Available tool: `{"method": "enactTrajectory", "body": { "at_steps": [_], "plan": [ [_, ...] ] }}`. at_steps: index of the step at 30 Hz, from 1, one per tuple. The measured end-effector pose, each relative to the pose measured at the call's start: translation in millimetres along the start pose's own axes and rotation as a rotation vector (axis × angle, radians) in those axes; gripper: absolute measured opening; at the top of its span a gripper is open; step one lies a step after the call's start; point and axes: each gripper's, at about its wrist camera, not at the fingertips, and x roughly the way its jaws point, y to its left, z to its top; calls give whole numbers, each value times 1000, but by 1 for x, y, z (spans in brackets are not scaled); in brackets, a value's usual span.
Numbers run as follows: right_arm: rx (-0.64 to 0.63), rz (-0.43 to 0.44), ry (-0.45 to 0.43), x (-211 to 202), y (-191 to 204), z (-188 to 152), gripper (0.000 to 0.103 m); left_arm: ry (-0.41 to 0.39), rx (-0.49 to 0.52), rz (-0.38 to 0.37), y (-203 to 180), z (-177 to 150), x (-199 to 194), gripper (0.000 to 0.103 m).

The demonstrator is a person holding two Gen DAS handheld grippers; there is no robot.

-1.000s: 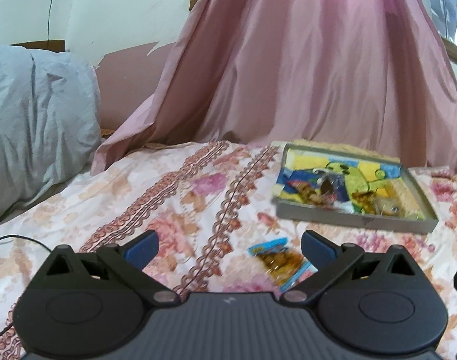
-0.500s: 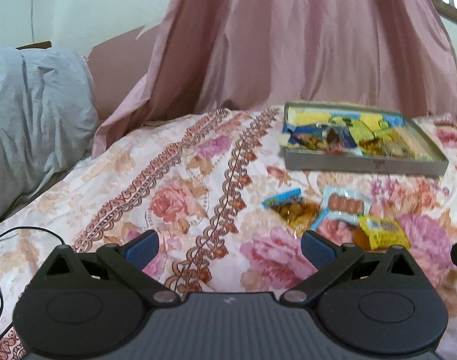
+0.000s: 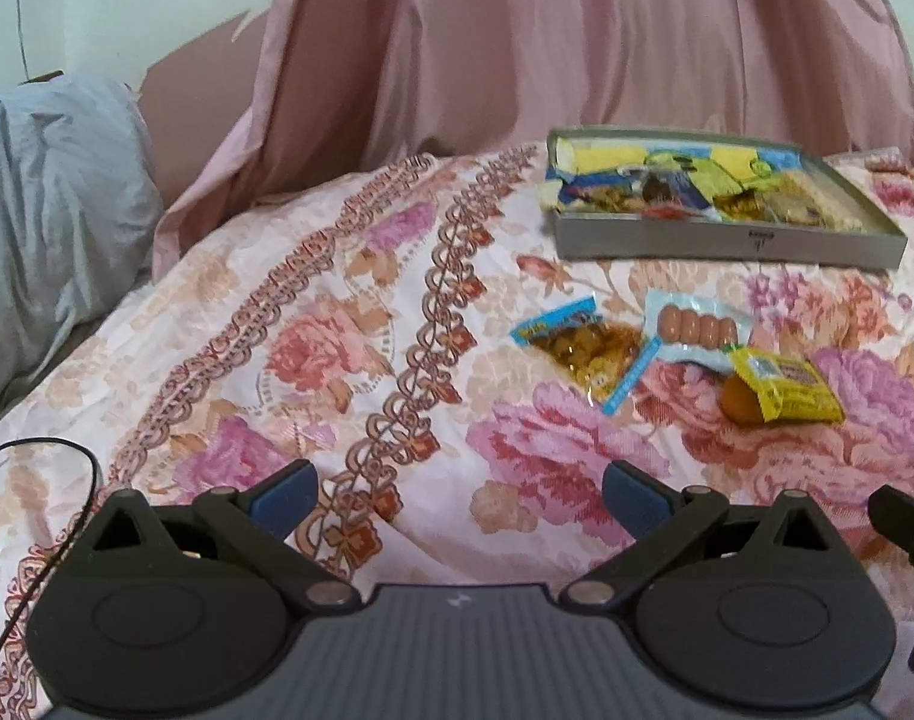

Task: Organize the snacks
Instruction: 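Lift both grippers away and move back over the remaining snacks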

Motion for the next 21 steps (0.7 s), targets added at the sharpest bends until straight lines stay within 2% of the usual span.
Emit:
{"method": "enactTrajectory", "body": {
  "at_steps": [11,15,21],
  "plan": [
    [-144,13,36,26,-1,0,102,43,24,2,-10,-1,19,103],
    [-122,3,59,44,-12,0,102,47,16,-1,-13,4,26,103],
    [-95,43,69,62,-15,-1,102,44,2,12,-18,13,35,103]
  ]
}}
